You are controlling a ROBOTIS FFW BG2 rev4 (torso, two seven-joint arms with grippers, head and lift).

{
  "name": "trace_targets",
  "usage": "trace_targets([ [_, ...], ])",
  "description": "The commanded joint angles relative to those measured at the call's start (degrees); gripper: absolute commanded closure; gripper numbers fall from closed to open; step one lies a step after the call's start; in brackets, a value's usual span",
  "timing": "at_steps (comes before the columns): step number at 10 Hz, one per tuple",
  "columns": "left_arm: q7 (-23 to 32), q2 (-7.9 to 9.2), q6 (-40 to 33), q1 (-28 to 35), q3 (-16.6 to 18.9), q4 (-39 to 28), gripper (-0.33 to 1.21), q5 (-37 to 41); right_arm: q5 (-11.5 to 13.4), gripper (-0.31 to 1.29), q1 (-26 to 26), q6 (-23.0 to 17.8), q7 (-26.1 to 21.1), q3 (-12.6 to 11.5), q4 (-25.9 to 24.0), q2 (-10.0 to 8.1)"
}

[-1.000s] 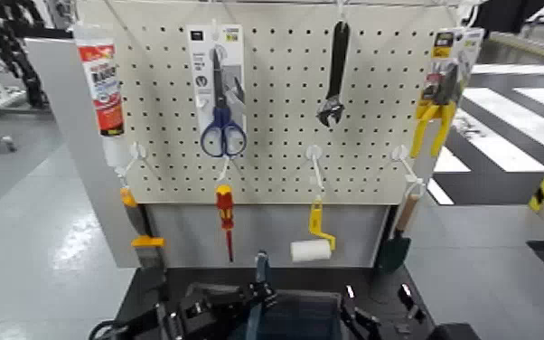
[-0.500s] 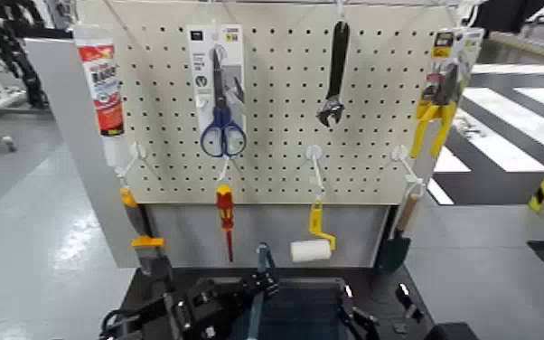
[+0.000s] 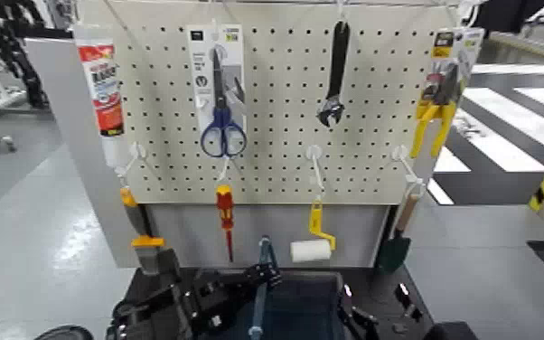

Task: Place the crate on the table.

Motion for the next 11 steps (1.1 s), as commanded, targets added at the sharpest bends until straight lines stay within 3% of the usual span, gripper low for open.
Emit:
trace_targets([
  [1,-0.60,0.00,-1.19,-1.08,-1.20,1.52,1.12,-0.58,-0.12,0.15,-0.04,-0.14,0.00,0.07,0.13,0.00],
  [6,-1.47,-0.09,-4.27,-1.52,-2.52,2.67,1.08,-0.93,-0.21,0.14,-0.13,-0.32,0.00,0.16,0.31,-0.18],
  [8,-1.74,-0.09,-5.41,-1.43,-2.96,3.02,0.76,-1.02,-0.29,0.15,-0.22,-0.41,0.00,0.25,0.39,-0.35],
  [11,-2.97,-0.18,-6.64,-1.26,-3.75,3.19,0.52,-0.93,-0.38,0.15,-0.30,-0.50,0.00,0.34,0.66,-0.44],
])
